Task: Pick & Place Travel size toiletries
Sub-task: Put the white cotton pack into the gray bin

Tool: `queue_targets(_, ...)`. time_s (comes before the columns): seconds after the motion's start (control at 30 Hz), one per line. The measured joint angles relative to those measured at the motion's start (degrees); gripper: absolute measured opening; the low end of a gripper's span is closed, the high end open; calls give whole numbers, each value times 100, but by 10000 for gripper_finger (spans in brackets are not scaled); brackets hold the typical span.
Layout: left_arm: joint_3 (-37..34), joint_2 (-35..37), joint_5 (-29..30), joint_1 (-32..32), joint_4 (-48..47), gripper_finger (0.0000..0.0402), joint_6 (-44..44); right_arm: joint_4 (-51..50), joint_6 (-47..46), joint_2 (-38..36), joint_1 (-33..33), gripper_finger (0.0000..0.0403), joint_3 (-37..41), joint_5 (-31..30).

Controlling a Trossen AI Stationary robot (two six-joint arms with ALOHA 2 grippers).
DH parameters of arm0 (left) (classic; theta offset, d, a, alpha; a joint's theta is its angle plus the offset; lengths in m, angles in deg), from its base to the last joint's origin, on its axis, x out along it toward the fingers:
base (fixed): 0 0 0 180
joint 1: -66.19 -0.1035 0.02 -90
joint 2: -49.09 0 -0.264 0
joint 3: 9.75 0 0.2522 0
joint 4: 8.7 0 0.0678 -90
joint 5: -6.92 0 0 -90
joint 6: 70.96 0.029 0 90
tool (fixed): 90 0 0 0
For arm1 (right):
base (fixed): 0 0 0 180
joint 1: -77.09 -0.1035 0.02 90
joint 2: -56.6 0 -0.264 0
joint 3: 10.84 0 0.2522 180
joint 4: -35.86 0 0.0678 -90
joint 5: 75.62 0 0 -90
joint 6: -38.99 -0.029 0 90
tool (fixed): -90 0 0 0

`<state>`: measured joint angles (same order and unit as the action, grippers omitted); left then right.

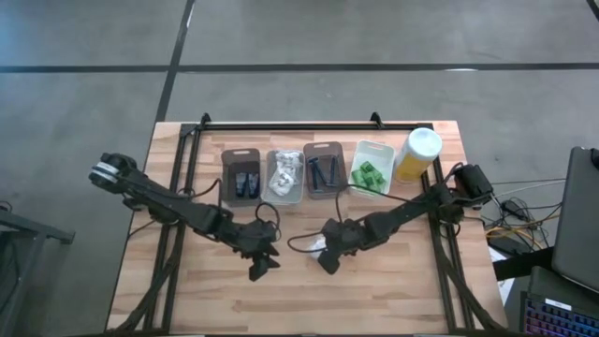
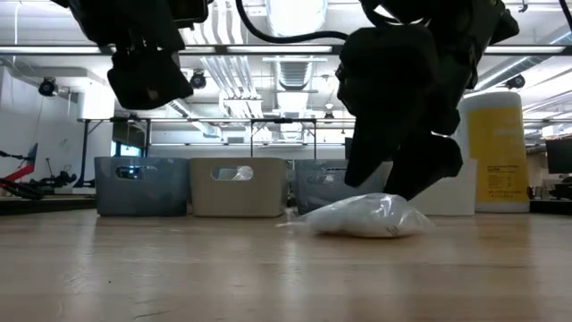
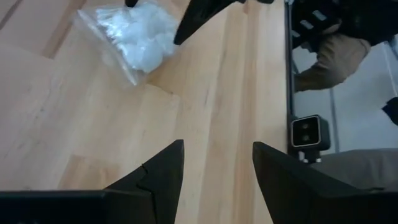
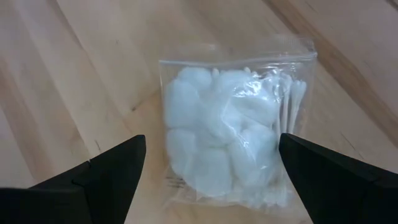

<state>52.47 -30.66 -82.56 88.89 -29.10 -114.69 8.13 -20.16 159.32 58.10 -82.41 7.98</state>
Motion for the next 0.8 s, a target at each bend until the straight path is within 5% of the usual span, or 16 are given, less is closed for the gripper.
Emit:
queue_targets(0.2, -92, -103, 53, 0, -31, 195, -62, -26, 264, 72, 2, 338, 12, 26)
queue_targets(0.33, -197, -178, -573, 0, 253, 194, -403, -22, 461, 51, 2, 295, 11, 71)
queue_targets(0.8, -273, -220, -656, -9, 949, 141, -360, -3, 691, 118, 2, 71, 10, 226)
